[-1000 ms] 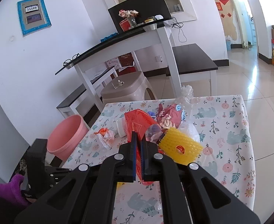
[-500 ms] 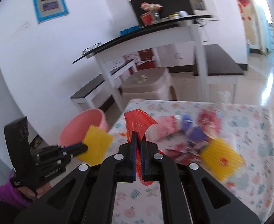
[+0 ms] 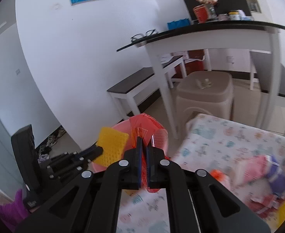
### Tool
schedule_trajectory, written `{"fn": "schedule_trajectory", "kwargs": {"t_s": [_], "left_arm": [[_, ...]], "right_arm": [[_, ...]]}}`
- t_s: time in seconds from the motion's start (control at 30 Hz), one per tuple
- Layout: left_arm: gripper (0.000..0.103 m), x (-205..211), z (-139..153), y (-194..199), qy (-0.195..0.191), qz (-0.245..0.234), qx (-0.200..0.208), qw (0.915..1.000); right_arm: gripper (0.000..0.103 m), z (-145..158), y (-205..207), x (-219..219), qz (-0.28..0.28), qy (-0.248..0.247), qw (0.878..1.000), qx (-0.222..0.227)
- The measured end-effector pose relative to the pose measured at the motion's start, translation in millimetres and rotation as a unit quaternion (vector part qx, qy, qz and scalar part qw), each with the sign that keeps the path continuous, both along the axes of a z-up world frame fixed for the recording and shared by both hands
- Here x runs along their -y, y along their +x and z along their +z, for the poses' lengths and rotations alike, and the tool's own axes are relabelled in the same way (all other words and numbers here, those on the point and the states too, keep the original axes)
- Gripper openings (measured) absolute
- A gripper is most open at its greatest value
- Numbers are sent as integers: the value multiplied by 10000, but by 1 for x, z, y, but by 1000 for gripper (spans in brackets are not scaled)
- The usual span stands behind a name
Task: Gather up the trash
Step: 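Carry both items over the pink bucket and open both tools to drop them, then move both open tools back over the table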
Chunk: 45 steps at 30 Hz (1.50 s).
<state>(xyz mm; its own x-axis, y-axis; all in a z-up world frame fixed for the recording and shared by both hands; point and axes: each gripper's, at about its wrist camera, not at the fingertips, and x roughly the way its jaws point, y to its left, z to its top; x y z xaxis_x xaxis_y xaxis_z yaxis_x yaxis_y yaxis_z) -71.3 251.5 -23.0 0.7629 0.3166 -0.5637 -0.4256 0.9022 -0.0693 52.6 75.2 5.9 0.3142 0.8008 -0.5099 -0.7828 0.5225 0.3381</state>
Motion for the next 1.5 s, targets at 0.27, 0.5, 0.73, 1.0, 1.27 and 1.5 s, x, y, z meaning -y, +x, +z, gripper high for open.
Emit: {"fn": "schedule_trajectory", "kwargs": {"t_s": [0.27,0.5,0.73,1.0,1.27,1.5], "left_arm": [[9,-12,-22,2,-10,270,-294,9992],[9,-25,-37,1,-110,470,-497,9976],[10,-32,-48,0,-224,571,-667,9959],[15,-33,-51,3,-351,569,-703,9953],[27,-35,-49,0,-369,635,-635,9953],[27,-31,-46,-1,-332,601,-599,9958]], "right_arm": [[4,-32,2,-57,279,-382,9983,-333],[4,-56,7,-81,340,-674,9959,-503],[7,-70,10,-92,330,-919,9934,-596],[27,-74,15,-89,269,-954,9924,-727],[29,-72,15,-86,313,-893,9930,-707],[29,-64,16,-82,321,-743,9945,-662]]}}
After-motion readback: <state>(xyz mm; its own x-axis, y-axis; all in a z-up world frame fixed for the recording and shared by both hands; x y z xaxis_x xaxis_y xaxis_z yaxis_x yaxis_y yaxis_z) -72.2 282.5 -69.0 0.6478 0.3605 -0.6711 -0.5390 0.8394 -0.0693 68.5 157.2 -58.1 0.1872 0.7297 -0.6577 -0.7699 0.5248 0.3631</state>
